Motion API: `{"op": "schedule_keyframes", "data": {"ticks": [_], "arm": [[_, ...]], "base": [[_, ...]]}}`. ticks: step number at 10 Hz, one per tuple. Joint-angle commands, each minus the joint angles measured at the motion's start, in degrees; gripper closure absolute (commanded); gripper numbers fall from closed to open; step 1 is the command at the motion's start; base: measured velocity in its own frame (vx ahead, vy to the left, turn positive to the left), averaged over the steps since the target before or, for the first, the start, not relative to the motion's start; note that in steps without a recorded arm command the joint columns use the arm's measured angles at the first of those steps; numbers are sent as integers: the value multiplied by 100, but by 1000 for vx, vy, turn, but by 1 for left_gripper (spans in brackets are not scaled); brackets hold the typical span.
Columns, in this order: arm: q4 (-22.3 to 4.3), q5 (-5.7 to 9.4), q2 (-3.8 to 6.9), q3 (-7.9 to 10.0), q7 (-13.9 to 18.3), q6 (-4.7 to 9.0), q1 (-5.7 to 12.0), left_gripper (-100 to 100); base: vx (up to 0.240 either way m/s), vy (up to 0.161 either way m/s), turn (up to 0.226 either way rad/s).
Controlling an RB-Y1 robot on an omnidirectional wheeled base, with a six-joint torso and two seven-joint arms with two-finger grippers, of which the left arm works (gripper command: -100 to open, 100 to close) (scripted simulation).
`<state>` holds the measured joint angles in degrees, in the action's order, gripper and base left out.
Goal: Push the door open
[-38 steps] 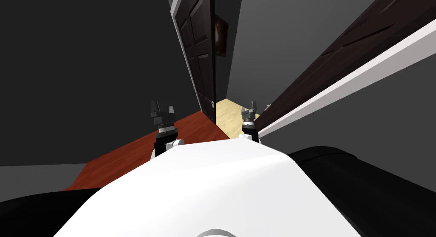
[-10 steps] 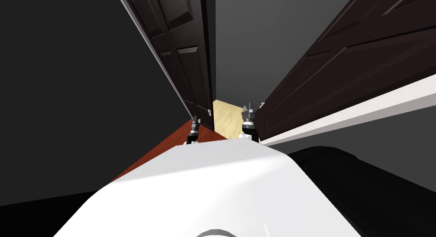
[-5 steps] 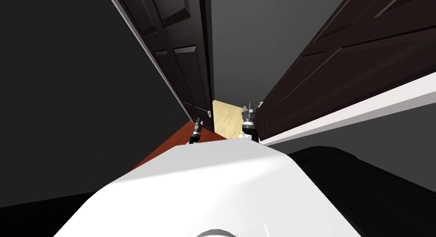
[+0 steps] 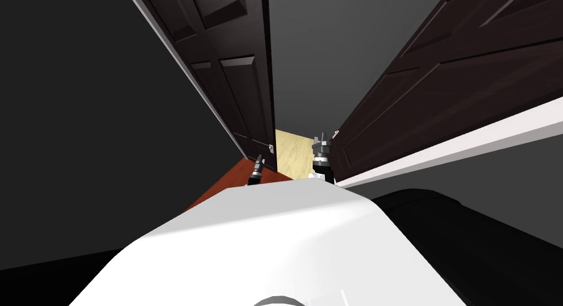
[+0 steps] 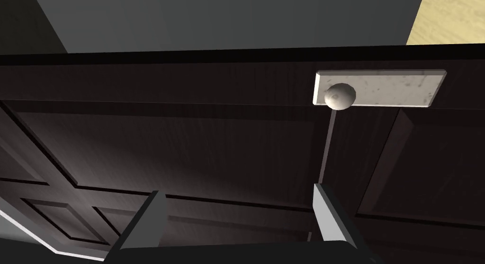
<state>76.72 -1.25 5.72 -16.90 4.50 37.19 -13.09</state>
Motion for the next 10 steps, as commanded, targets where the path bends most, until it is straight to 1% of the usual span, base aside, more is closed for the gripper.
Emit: {"op": "schedule_keyframes", "data": {"ticks": [1,7,8,9,10], "arm": [[-202,-13,-5,-61,-6,54,66,-100],[-987,-74,-7,-341,-16,246,276,-100],[-1105,-83,-8,-383,-18,275,308,-100],[-1317,-99,-11,-459,-21,327,364,-100],[-1411,-106,-13,-492,-22,350,390,-100]], "base": [[27,44,-65],[65,79,-99],[62,94,-69],[86,124,-109],[117,126,-94]]}}
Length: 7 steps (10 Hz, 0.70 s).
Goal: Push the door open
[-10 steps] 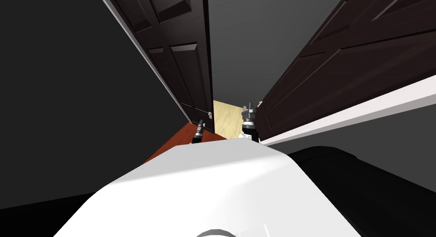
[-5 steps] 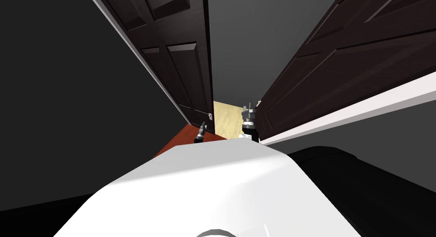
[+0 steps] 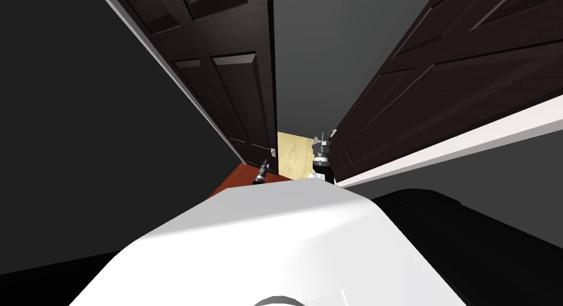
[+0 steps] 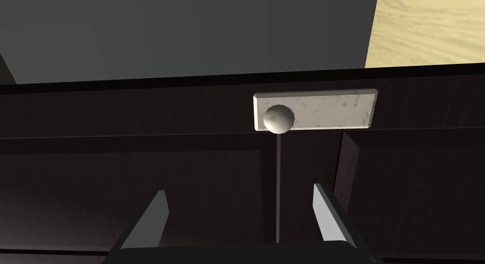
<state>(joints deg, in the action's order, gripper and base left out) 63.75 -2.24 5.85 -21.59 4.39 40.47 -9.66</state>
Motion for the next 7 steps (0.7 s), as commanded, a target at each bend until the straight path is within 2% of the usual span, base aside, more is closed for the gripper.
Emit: {"op": "schedule_keyframes", "data": {"ticks": [1,6,7], "arm": [[-208,-14,-28,-57,-12,46,72,-100],[-694,-51,-42,-230,-18,165,202,-100],[-608,-43,-16,-208,-1,139,180,-100]], "base": [[88,88,-92],[65,80,-72],[40,41,-16]]}}
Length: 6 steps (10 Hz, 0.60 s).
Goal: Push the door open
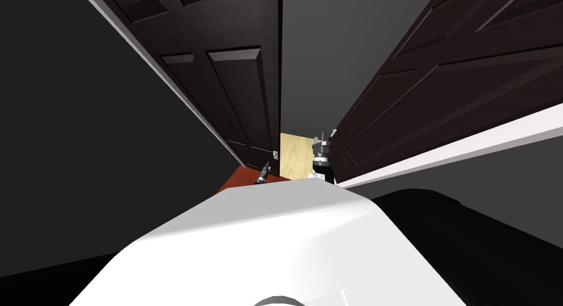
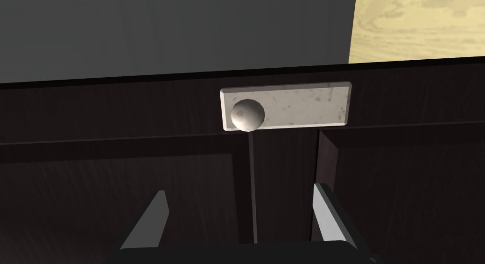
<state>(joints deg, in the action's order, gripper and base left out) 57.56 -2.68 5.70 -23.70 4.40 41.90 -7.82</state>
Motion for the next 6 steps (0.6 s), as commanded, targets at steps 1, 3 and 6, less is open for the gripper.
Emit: {"op": "schedule_keyframes", "data": {"ticks": [1,3,6], "arm": [[-65,7,-20,34,-13,16,40,-100],[-127,14,-44,66,-26,31,78,-100],[-254,29,-110,132,-52,63,156,-100]], "base": [[142,-49,-52],[197,-76,-22],[184,-91,-33]]}}
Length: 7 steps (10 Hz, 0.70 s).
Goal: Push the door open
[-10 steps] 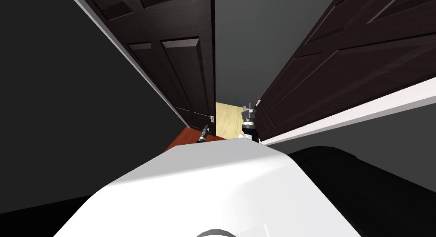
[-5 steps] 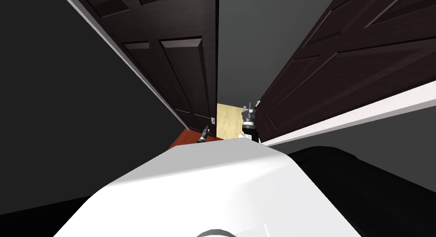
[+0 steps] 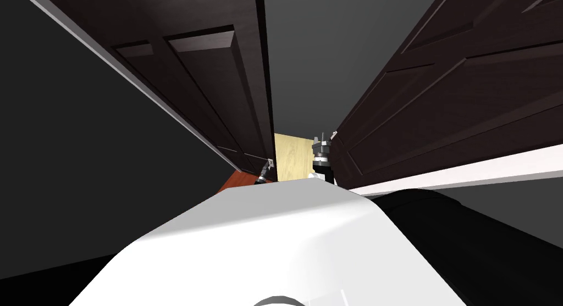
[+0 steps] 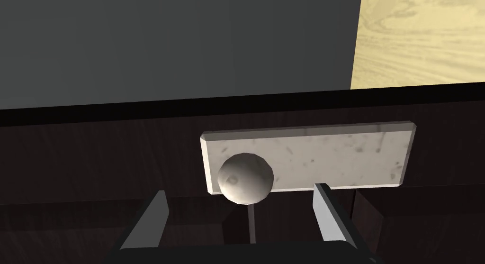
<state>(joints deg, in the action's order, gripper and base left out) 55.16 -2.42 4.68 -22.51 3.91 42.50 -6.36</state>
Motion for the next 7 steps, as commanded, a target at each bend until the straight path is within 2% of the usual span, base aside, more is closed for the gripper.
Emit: {"op": "schedule_keyframes", "data": {"ticks": [1,2,3,7], "arm": [[-46,7,-28,29,-9,11,29,-100],[-23,4,-17,17,-6,5,15,-100],[-23,4,-17,17,-6,5,15,100],[-23,4,-17,17,-6,5,15,100]], "base": [[209,-73,-28],[91,-32,4],[-19,4,8],[-17,7,-6]]}}
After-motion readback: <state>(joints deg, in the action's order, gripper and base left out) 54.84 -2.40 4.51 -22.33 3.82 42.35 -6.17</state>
